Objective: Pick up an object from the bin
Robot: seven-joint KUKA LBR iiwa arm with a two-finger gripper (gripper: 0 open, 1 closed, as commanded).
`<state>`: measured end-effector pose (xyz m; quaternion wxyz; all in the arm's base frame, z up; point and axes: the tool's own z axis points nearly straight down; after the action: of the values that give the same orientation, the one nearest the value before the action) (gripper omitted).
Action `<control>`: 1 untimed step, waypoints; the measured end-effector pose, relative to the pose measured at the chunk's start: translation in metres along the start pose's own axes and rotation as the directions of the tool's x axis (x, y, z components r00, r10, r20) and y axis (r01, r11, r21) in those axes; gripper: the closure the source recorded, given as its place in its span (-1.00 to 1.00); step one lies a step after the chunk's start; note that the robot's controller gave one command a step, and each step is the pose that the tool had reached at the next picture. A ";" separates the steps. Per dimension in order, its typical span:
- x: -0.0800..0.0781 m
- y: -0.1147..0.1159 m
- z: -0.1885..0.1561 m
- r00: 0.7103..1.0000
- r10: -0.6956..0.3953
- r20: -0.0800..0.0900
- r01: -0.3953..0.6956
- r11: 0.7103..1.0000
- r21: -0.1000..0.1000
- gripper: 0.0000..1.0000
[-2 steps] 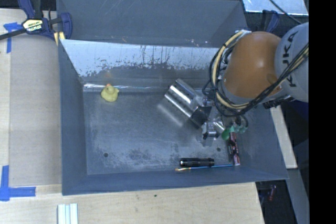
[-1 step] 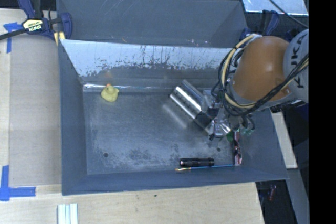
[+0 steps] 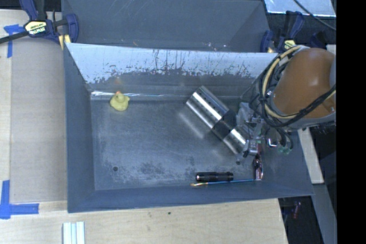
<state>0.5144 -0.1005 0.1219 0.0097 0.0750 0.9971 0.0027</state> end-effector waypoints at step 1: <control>-0.023 -0.032 0.003 1.000 0.017 0.000 -0.017 1.000 -0.004 -1.00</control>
Offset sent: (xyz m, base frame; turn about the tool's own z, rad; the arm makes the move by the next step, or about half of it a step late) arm 0.0431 -0.0303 -0.0519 0.2316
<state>0.5327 -0.1356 0.1191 0.0100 0.0832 0.9965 0.0047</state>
